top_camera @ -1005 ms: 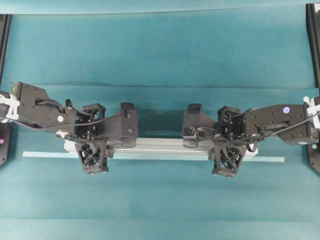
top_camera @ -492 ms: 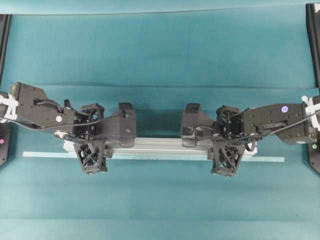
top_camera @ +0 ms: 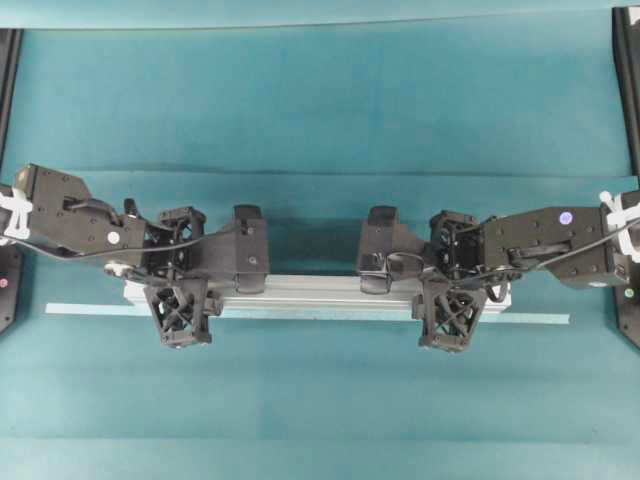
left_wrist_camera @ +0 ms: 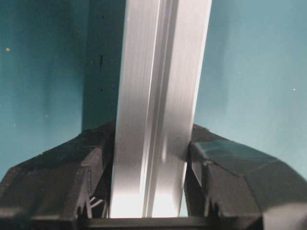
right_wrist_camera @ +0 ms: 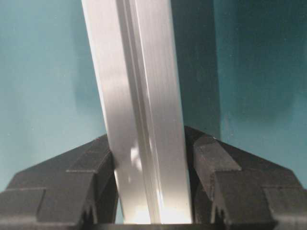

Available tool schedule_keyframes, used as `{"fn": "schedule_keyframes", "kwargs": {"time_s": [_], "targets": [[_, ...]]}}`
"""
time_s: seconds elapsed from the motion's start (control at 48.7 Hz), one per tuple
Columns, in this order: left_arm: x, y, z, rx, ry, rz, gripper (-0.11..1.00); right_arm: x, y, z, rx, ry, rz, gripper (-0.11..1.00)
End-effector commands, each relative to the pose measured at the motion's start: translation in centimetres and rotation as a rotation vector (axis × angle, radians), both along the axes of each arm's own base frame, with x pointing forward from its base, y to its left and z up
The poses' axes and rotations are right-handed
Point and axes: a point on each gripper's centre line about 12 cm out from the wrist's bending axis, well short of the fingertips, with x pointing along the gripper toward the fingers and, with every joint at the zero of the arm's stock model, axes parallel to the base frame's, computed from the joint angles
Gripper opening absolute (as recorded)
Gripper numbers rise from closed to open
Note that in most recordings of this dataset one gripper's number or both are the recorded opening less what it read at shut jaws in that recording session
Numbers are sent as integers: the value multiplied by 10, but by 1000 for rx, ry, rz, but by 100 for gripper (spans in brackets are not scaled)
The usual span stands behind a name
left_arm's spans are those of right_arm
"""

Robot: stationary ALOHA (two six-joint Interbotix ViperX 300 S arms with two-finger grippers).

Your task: Lift the metal rail with both hands.

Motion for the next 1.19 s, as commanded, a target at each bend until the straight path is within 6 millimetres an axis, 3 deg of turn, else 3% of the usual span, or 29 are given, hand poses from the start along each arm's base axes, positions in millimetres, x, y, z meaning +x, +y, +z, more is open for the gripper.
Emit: {"fn": "schedule_keyframes", "kwargs": {"time_s": [0.0,0.554,0.595,0.698,0.78,0.841,1.026,1.169], "targets": [[5,-1,3,-4,-61,3,37,-1,-10,-6,-5,11,-26,39],[0,-2,1,-9,-88,9,39,-3,-10,-8,-4,3,-32,40],[0,-2,1,-10,-86,10,48,-3,-10,-8,-4,2,-34,45],[0,-3,1,-7,-89,-2,78,-3,-10,-8,-4,5,-34,74],[1,-4,2,-7,-95,-5,95,-3,-8,-8,-5,5,-21,91],[1,-5,2,-6,-95,-9,96,-2,-7,-7,-6,2,-19,96],[-1,-5,3,-6,-94,-11,93,0,-7,-4,-5,-10,-20,95],[-2,-3,25,-4,-126,-7,93,2,-6,19,-5,-40,-15,95]]}}
